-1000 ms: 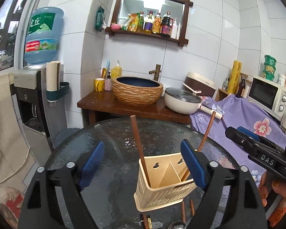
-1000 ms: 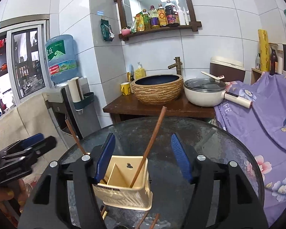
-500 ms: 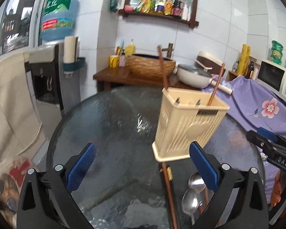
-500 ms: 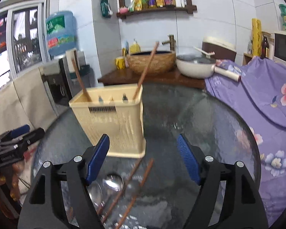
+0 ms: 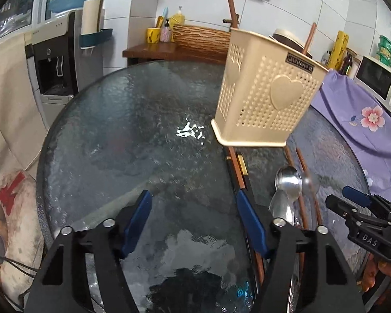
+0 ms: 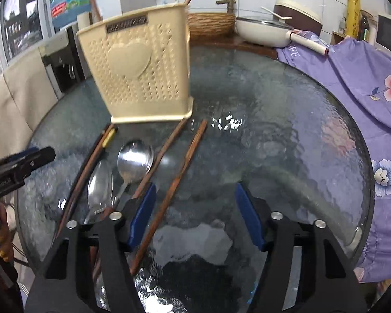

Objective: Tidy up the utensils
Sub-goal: 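Withdraw both open tools from the holder back toward the utensils, then close left tool on a black chopstick while right grasps a brown chopstick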

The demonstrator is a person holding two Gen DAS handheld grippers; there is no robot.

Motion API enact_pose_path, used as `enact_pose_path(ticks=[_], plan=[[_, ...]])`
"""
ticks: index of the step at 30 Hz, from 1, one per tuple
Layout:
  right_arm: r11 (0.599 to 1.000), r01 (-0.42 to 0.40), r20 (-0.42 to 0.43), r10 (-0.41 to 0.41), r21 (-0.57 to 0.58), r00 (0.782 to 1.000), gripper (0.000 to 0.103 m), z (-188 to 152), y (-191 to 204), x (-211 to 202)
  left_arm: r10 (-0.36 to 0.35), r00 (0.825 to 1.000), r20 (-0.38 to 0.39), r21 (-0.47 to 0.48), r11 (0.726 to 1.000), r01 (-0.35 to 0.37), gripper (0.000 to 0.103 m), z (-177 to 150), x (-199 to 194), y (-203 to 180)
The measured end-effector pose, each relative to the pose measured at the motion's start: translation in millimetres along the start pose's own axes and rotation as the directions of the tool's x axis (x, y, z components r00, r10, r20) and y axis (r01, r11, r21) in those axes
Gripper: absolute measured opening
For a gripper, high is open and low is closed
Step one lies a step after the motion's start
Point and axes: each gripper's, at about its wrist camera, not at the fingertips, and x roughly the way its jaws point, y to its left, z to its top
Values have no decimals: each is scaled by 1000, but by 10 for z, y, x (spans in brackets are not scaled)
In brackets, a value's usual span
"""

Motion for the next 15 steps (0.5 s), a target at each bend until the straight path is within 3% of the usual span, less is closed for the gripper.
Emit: enact_pose_path(ticks=[5, 15], plan=[[1000, 2, -22, -2, -10, 1000, 56, -67, 68, 21, -33, 999, -33, 12, 999, 34, 51, -57, 43, -72], [1000, 11, -50, -11, -9, 999, 54, -102, 97, 38, -64, 996, -70, 44, 997, 67, 47, -124, 99, -250]])
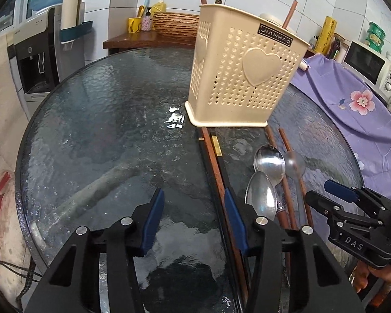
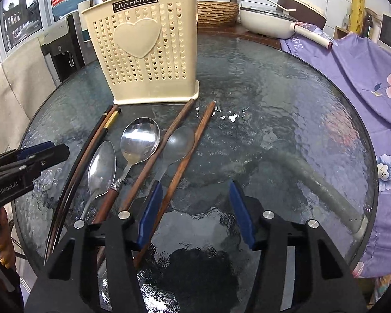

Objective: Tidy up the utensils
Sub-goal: 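Close left tool on a black chopstick while right grasps a brown chopstick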

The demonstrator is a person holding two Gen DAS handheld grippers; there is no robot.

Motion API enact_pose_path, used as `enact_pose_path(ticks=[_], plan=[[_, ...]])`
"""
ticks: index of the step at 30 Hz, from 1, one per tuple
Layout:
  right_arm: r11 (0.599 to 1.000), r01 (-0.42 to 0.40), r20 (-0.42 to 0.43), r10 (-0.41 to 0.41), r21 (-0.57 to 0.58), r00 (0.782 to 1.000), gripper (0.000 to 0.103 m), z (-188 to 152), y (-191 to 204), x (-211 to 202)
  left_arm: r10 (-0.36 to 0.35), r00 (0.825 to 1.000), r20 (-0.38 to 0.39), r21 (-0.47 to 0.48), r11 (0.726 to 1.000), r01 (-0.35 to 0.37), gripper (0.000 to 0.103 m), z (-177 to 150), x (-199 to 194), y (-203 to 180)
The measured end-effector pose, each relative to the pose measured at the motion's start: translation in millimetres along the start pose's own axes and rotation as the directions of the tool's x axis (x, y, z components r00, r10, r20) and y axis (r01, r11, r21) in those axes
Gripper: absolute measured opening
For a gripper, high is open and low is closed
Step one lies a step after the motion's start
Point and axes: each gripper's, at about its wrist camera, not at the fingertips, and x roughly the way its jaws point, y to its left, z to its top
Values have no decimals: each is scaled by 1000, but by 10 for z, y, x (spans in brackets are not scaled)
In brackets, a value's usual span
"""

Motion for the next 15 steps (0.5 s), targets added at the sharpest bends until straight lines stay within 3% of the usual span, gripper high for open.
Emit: enact_pose_path(ticks=[15], plan=[[999, 47, -17, -47, -27, 999, 51, 12, 51, 70, 35, 999, -29, 40, 999, -33, 37, -39, 80, -34]])
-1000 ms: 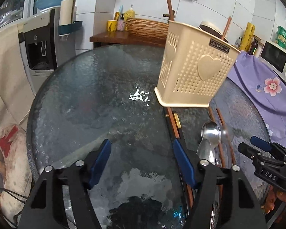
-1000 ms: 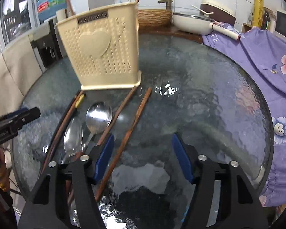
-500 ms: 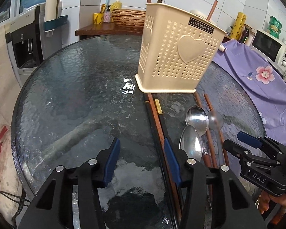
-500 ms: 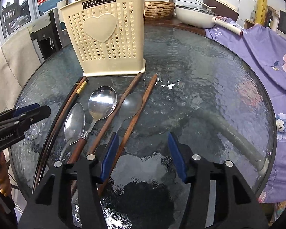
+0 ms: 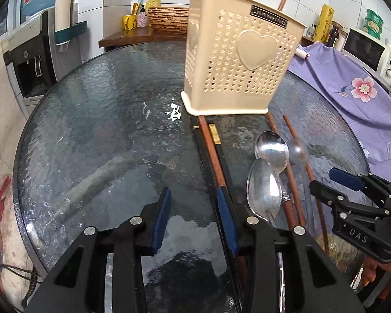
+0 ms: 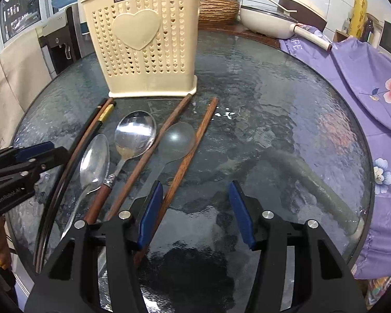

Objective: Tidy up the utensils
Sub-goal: 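Close left tool on a black chopstick while right grasps a brown chopstick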

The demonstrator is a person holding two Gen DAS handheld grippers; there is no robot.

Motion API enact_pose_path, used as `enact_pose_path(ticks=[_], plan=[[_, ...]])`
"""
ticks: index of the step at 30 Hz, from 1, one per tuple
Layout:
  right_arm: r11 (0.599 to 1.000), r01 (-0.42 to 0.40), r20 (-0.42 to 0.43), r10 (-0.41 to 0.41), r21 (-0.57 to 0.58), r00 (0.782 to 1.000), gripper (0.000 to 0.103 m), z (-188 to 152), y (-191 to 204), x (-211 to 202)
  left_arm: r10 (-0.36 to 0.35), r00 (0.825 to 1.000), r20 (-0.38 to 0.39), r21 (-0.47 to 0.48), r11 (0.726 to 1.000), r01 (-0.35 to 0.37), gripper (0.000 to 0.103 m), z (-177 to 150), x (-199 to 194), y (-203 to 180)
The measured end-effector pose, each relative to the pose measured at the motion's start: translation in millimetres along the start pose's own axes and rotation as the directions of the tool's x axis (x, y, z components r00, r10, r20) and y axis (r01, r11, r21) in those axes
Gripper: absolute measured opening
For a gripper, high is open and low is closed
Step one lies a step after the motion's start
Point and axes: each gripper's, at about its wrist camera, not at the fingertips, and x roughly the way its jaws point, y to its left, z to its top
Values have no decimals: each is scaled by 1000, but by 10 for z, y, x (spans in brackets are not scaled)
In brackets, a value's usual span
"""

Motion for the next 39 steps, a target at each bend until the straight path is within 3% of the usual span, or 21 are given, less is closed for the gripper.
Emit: enact_pose_path(ticks=[10, 13, 21, 27, 39], plan=[[999, 8, 12, -8, 40, 1000, 48, 163, -189, -9, 20, 1000, 20, -31, 999, -20, 37, 200, -26, 130], [996, -9, -5, 10, 84, 1000, 39, 306, -295, 88, 20, 1000, 5, -49, 999, -20, 37, 302, 75, 146], [989, -4, -31, 9, 148, 999, 32, 712, -373, 357, 17, 1000, -12, -85, 996, -18, 37, 512, 243, 139], [991, 21, -78, -11, 132, 997, 25, 764, -288, 552, 49, 998, -35, -75, 996, -52, 35, 579, 370, 96], [990, 45, -71, -36, 136, 997, 14, 825, -310, 669, 85, 995, -48, -39, 995, -87, 29, 571, 457, 12]])
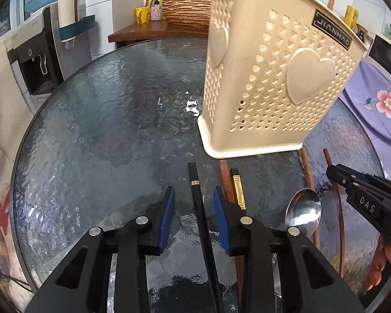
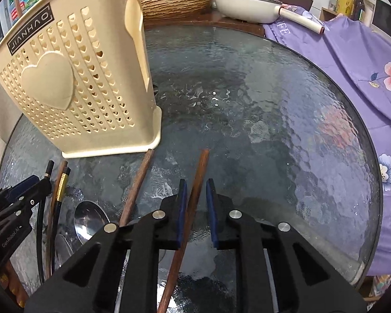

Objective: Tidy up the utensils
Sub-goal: 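Close left tool on a black chopstick while right grasps a brown chopstick, then lift both chopsticks and carry them above the beige holder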

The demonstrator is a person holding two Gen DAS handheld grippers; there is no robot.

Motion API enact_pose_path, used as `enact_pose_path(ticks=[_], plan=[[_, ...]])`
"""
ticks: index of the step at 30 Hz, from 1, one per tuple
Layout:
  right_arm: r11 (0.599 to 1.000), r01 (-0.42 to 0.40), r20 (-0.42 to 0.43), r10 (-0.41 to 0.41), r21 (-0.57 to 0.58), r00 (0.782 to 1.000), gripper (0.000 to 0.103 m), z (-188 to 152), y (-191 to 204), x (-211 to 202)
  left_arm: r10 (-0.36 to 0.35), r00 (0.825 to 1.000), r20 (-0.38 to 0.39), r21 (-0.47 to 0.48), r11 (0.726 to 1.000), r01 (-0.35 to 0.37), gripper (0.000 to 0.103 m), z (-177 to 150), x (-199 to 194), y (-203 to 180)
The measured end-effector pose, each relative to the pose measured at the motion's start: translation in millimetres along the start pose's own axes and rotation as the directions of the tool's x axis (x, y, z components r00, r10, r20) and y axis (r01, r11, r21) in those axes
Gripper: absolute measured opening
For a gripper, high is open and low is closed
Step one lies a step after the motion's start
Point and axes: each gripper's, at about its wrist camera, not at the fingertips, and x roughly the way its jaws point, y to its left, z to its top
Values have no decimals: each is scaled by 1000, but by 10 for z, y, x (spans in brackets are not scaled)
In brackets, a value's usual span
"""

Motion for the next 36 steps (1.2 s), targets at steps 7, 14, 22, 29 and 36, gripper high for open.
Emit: enact_pose_path(ticks=[7, 14, 22, 29, 36], plan=[[1000, -3, 6, 3, 7, 1000, 8, -1, 2, 16, 14, 1000, -5, 10, 1000, -14, 11, 25, 16, -15], [1000, 2, 9, -2, -15, 1000, 7, -23, 38, 13, 16, 1000, -5, 19, 1000, -16, 8, 53, 43, -18], [999, 7, 17, -6, -47, 1000, 7, -70, 118, -7, 14, 1000, -8, 18, 1000, -14, 7, 54, 45, -27], [999, -42, 41, 43, -26, 998, 7, -45, 50, -88, -21, 1000, -17, -16, 1000, 21, 7, 104, 47, 56], [986, -166, 125, 165, -1, 978, 7, -5, -84, -385, -78, 995, 62, -20, 997, 80, 7, 190, -223, 96]])
